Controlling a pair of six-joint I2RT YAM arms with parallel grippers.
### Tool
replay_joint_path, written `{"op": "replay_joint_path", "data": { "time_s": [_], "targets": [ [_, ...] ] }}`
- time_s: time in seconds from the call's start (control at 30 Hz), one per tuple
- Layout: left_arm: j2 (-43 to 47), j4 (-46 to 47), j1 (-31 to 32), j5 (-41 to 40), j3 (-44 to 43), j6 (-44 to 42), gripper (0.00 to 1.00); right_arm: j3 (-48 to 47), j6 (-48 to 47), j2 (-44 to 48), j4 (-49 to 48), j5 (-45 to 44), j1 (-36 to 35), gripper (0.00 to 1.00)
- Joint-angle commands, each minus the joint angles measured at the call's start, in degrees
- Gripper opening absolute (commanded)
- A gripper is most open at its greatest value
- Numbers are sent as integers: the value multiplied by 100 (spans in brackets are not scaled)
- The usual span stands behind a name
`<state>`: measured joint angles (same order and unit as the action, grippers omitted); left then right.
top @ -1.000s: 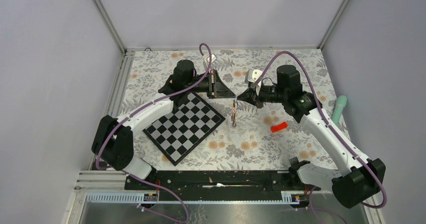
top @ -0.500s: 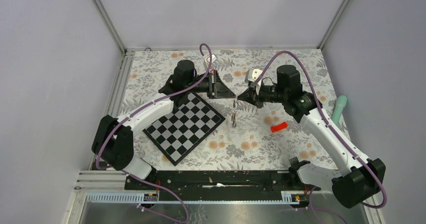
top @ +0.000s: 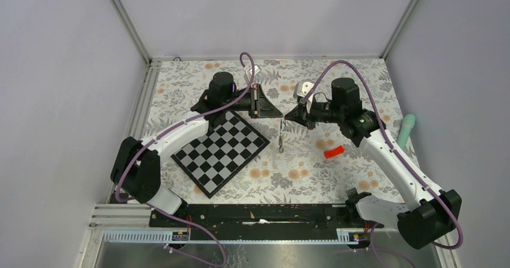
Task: Put the keys on the keyring
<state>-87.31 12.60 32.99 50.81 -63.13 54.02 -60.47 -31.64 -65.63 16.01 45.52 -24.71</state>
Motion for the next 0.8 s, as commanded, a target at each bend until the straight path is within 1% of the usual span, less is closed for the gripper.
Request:
{"op": "replay_joint_path", "data": {
  "time_s": [0.0, 0.6, 0.77],
  "targets": [
    [-52, 306, 146, 94, 4, -38, 0, -123, 74, 36, -389, 80, -46, 0],
    [-36, 269, 164, 88, -3, -92, 0, -124, 87, 28, -398, -2, -47, 0],
    [-41, 138, 172, 41, -37, -178, 0, -140, 140, 20, -411, -76, -51, 0]
  ]
}}
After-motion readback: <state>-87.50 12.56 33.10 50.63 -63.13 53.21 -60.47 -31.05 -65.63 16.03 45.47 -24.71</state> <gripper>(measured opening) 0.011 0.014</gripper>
